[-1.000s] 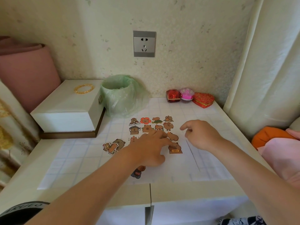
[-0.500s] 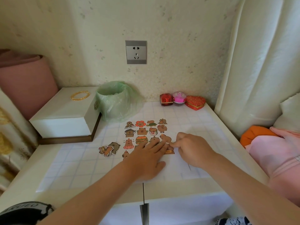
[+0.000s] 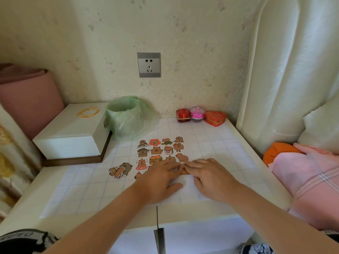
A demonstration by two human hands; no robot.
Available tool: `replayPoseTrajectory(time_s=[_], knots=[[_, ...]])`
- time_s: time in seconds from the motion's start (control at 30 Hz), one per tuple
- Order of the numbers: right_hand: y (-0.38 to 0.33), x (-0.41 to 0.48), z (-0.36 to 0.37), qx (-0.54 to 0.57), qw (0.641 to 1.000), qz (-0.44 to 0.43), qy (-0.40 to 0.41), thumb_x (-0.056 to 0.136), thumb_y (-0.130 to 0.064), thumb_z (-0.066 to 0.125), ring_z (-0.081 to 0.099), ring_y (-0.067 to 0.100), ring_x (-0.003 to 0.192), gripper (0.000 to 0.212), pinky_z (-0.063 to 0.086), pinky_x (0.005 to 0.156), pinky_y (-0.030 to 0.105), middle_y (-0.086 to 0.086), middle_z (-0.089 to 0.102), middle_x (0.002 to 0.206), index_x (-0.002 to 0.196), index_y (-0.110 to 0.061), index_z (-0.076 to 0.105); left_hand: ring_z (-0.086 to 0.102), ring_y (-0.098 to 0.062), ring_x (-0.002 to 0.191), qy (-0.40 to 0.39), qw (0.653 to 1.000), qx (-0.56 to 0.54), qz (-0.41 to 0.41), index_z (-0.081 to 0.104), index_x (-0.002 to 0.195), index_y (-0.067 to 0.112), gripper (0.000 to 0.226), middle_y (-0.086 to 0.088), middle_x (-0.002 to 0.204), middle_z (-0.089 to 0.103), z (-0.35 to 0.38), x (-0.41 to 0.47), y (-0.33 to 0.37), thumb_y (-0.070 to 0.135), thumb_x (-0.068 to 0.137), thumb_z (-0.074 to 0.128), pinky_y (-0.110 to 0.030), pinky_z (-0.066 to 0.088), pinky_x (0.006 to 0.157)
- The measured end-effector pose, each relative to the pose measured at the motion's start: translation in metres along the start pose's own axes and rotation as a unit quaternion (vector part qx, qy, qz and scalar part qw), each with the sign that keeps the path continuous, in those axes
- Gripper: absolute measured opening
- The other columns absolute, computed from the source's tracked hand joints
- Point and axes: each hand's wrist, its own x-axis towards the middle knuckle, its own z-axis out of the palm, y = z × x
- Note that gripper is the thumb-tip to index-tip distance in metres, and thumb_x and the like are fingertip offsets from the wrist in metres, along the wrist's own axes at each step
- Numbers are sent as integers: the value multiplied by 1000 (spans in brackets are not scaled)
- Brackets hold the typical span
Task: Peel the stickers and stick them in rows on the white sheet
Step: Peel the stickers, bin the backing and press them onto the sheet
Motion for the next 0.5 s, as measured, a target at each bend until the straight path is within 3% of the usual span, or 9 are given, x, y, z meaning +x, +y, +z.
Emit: replayPoseTrajectory(time_s=[0.13,0.23,0.37,0.5], knots=[[-1,0,2,19,1000,13,12,92,-27,33,58,10,118,50,52,88,32,-13,62,135,131,-27,64,59,-20,112,59,998,22,28,70,123,20,50,2,125,66,-3,-5,-2,53,95,45,-35,53,92],[0,2,2,30,999,7,17,91,-25,38,60,12,115,47,54,86,34,-13,63,132,129,-27,66,60,-16,98,65,997,23,36,75,104,21,40,7,110,69,-5,-7,0,47,96,45,-35,55,75],[7,3,3,63,998,-3,5,90,-21,44,65,12,94,41,56,69,33,-12,68,113,121,-30,70,59,-18,101,68,998,-1,6,68,106,21,40,6,108,67,-8,-7,4,48,92,42,-36,54,77],[6,2,1,75,996,9,37,84,-23,47,65,7,81,39,54,59,28,-20,69,109,109,-35,75,58,-21,91,88,996,14,17,62,114,21,35,2,101,63,-3,-6,6,41,91,44,-35,52,70]])
